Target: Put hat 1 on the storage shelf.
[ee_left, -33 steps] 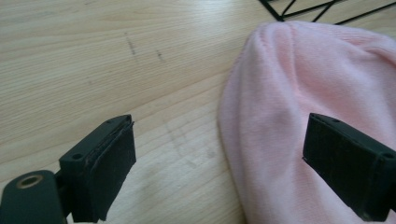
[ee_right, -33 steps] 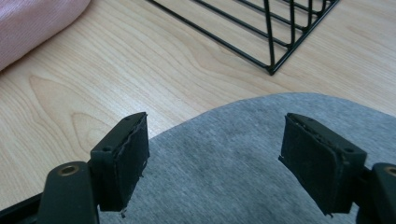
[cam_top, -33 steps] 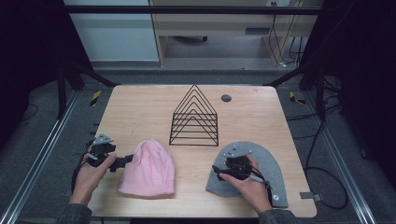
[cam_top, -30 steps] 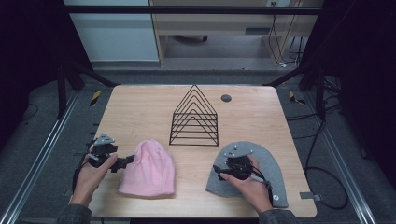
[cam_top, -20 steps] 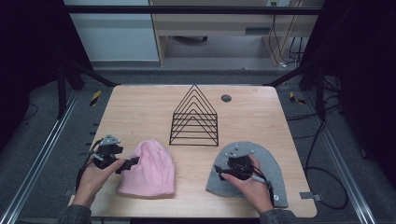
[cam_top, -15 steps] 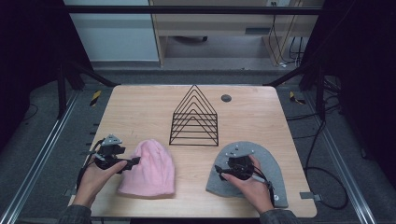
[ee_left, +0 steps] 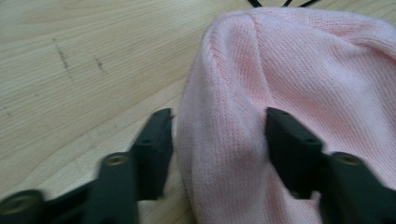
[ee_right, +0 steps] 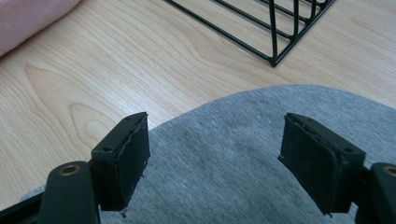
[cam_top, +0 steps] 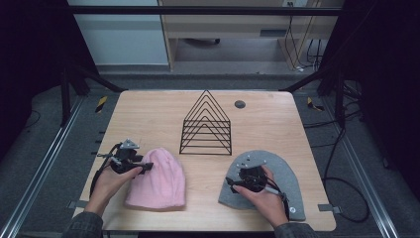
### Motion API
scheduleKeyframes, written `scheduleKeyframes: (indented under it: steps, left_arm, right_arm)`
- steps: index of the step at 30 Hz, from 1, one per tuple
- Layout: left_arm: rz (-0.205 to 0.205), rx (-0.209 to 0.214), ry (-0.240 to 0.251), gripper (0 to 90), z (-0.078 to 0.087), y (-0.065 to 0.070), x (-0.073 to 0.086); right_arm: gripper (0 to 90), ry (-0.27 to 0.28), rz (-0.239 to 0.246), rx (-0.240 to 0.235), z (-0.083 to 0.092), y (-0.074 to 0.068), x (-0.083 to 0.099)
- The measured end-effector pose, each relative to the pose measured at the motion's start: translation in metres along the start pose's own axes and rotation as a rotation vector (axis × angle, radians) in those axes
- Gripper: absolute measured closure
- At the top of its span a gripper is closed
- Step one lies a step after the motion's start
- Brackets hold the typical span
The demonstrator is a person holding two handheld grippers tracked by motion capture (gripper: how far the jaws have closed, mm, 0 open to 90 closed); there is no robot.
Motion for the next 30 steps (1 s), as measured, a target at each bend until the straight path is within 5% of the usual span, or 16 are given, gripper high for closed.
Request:
scheduleKeyframes:
  steps: [3, 6, 22, 30]
  left_arm:
    - [-0.024, 0.032, -0.002, 71.5, 0.002, 0.007, -0.003]
    - [-0.049, 0.027, 0.028, 79.7, 0.012, 0.015, -0.010]
    - [-0.218, 0.006, 0.122, 81.6, 0.064, 0.083, -0.051]
    - [-0.295, -0.004, 0.164, 81.8, 0.092, 0.115, -0.086]
  right_arm:
    - [24.6, 0.009, 0.005, -0.009, 0.001, -0.002, -0.001]
    - [25.5, 0.020, 0.006, -0.016, 0.003, -0.004, -0.003]
    - [36.8, 0.053, 0.020, -0.093, 0.020, -0.022, -0.014]
    - [47.6, 0.105, 0.070, -0.170, 0.040, -0.060, -0.048]
Point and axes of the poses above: each handheld gripper's, and its own axes: z roughly backward along the jaws, x roughly out of its underside, y roughly to its right, the point moved 7 cm from there along -z, roughly forward along the jaws, and after that the axes turned 10 degrees about x, right-handed, at the moved point
